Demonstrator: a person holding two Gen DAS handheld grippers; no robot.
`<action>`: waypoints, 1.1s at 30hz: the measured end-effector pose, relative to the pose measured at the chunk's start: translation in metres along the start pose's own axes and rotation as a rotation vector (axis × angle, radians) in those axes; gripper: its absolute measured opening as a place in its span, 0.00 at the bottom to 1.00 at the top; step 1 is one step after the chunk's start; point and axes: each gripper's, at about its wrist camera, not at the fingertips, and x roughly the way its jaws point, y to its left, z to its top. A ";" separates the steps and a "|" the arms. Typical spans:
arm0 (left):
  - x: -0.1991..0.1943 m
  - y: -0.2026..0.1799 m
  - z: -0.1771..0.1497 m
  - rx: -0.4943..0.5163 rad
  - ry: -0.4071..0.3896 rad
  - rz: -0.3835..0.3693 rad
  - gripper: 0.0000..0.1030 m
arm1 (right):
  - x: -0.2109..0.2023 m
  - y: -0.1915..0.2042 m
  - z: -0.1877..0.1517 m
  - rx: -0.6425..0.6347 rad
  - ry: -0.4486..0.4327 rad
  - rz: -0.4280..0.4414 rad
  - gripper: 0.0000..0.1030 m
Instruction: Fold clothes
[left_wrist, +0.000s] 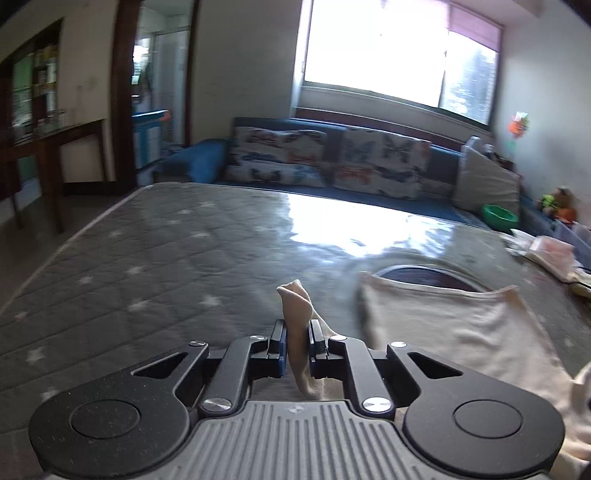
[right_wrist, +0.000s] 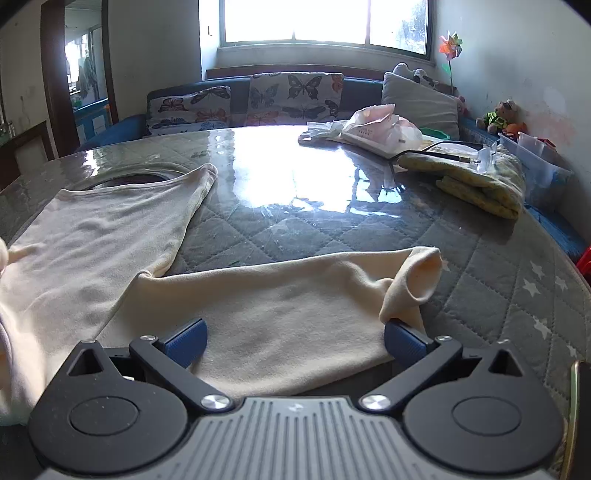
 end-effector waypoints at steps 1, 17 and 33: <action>0.000 0.008 -0.001 -0.006 -0.002 0.024 0.12 | 0.000 0.000 0.000 -0.002 0.003 0.001 1.00; 0.009 0.071 -0.042 -0.051 0.112 0.213 0.12 | 0.001 -0.001 0.002 -0.014 0.017 0.006 1.00; -0.008 0.084 -0.038 -0.079 0.123 0.327 0.33 | -0.004 0.001 0.000 -0.017 -0.006 0.003 1.00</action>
